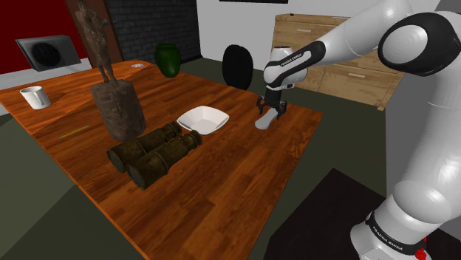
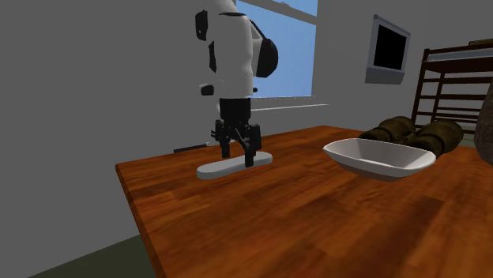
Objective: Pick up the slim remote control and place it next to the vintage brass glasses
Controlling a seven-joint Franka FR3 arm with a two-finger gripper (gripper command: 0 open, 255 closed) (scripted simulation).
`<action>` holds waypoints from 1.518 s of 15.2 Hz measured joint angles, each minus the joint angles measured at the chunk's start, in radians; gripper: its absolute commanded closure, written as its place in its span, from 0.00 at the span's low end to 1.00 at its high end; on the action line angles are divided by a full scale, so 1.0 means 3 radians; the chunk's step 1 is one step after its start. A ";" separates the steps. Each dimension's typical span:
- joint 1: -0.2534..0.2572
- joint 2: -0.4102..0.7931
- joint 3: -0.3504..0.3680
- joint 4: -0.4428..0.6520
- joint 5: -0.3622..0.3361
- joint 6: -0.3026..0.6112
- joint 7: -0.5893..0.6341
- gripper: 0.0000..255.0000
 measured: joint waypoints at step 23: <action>-0.0002 -0.0165 -0.0001 0.0141 -0.0001 -0.0305 0.0002 1.00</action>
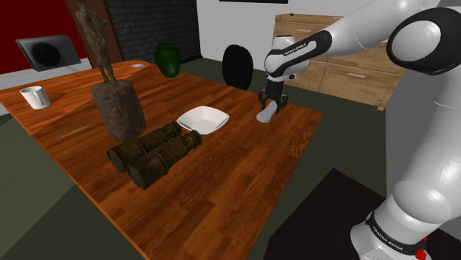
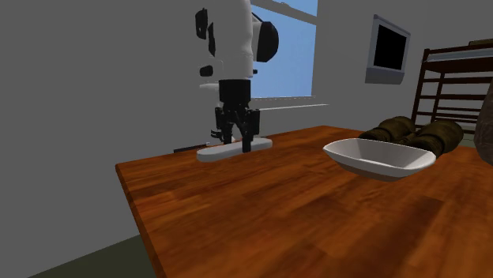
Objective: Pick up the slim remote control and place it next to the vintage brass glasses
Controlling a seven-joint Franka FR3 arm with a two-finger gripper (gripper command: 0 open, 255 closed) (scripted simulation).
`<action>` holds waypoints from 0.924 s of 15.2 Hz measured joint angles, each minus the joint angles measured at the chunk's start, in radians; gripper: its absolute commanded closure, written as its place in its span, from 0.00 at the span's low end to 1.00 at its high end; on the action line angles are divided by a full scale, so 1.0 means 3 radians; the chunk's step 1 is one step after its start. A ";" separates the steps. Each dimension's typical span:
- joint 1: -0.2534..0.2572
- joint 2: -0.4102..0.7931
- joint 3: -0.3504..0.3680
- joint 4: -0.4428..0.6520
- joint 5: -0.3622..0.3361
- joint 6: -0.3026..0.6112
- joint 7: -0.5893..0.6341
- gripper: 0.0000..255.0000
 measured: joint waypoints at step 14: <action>0.0001 -0.0200 0.0000 0.0375 -0.0003 -0.0576 0.0010 1.00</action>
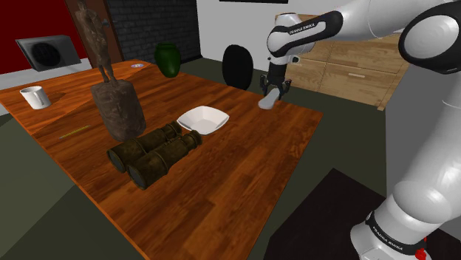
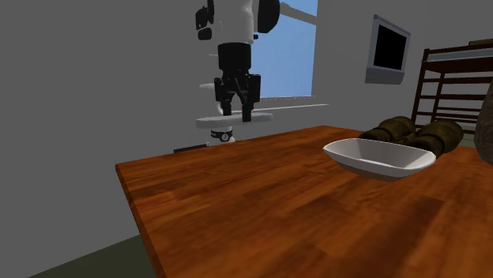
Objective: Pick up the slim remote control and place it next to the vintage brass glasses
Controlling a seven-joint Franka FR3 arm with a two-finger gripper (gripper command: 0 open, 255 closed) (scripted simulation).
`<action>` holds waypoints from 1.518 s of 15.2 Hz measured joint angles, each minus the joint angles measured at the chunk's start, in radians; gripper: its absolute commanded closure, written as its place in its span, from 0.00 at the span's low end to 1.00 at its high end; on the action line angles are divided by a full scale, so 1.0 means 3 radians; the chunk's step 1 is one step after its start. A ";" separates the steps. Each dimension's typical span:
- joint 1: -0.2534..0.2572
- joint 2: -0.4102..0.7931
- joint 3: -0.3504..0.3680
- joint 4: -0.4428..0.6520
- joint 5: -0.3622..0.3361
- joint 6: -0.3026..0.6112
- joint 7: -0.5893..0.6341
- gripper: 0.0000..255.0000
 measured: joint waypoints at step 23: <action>0.0444 -0.0699 0.0382 -0.0428 0.0001 -0.0259 0.0825 1.00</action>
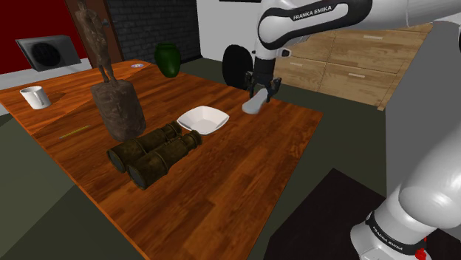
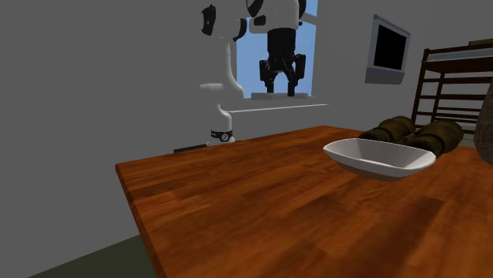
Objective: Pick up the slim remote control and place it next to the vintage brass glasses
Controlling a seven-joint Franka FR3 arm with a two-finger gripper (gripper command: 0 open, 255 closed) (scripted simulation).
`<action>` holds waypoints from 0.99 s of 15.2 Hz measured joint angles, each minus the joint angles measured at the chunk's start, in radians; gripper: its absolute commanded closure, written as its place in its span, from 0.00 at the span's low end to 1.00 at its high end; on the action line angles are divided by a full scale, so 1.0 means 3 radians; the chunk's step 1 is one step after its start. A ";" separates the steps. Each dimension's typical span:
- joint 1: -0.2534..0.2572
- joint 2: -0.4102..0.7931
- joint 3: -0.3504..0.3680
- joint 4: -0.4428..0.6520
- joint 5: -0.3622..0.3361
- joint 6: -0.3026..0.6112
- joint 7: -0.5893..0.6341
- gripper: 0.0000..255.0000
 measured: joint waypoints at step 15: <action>0.0562 -0.0173 0.0633 -0.0197 0.0045 0.0044 0.1177 1.00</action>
